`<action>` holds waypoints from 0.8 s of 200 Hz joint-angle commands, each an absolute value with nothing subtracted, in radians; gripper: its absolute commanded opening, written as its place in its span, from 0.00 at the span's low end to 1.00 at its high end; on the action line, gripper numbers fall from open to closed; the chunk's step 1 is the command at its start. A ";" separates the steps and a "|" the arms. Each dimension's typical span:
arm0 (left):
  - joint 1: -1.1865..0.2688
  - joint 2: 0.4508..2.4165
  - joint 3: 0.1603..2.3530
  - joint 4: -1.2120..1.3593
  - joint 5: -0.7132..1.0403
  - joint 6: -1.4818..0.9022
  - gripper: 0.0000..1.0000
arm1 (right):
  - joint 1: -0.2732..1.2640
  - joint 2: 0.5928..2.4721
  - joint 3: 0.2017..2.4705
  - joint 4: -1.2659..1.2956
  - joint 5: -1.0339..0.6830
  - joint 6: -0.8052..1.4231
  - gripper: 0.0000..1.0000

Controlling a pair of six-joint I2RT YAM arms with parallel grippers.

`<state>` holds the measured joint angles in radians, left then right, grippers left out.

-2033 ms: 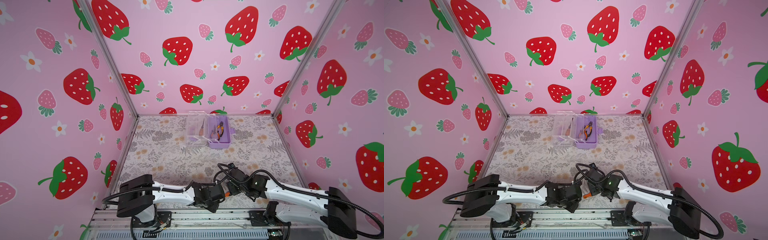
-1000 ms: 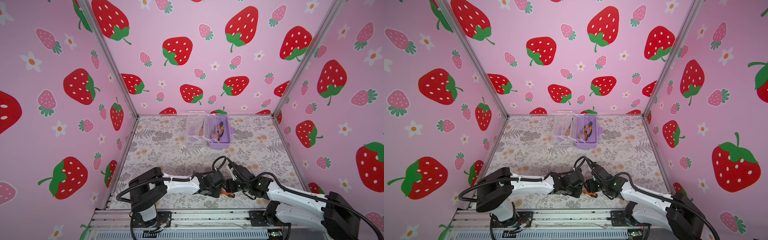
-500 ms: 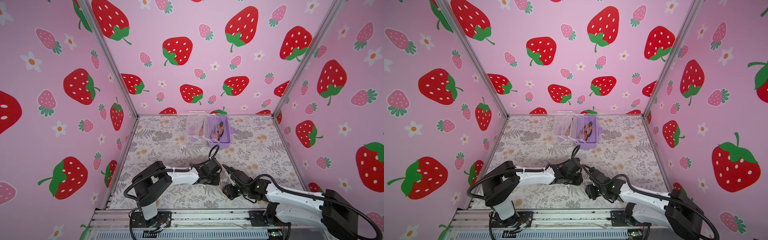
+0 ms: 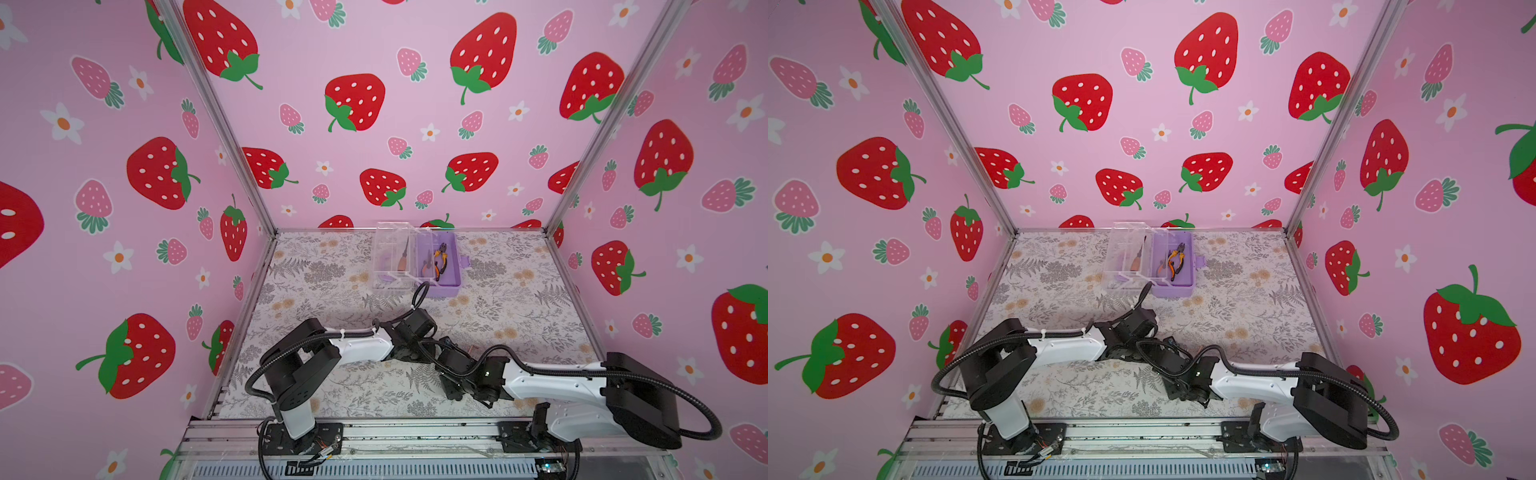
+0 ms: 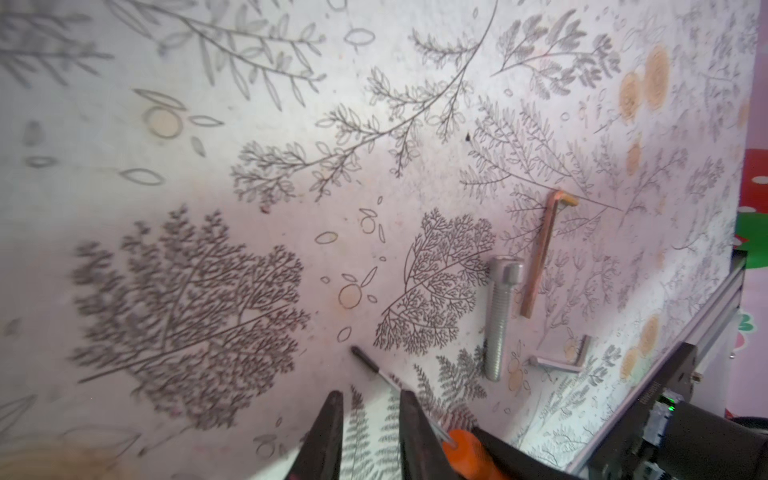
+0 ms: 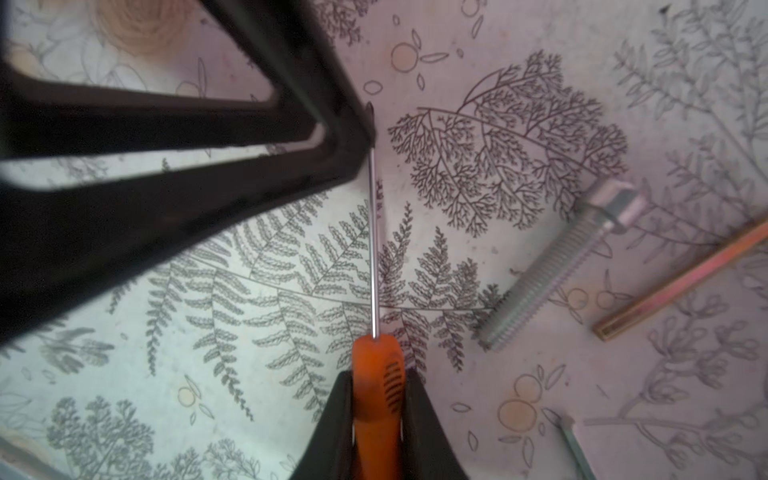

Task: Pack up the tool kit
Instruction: 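Carry the orange screwdriver to the lavender box with the right gripper while the left withdraws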

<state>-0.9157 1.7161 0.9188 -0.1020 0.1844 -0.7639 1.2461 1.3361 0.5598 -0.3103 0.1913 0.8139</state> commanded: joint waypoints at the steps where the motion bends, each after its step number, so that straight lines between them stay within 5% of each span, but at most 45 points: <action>1: -0.890 1.612 0.898 -0.151 0.191 -0.759 0.28 | 1.253 1.360 0.543 -0.342 0.192 0.864 0.13; 36: -0.843 1.443 0.874 -0.252 0.154 -0.736 0.31 | 1.223 1.272 0.586 -0.336 0.174 0.832 0.08; 82: -0.728 1.220 0.823 -0.353 0.101 -0.704 0.48 | 0.977 1.157 0.690 -0.243 -0.071 0.711 0.07; 160: -0.584 1.013 0.766 -0.376 0.195 -0.705 0.55 | 0.652 1.403 0.997 -0.057 -0.379 0.638 0.04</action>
<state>-0.6079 1.0439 0.7910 -0.3721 0.1345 -0.7036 0.7143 1.3201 0.9009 -0.1455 -0.2752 0.6643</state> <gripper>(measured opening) 0.551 0.188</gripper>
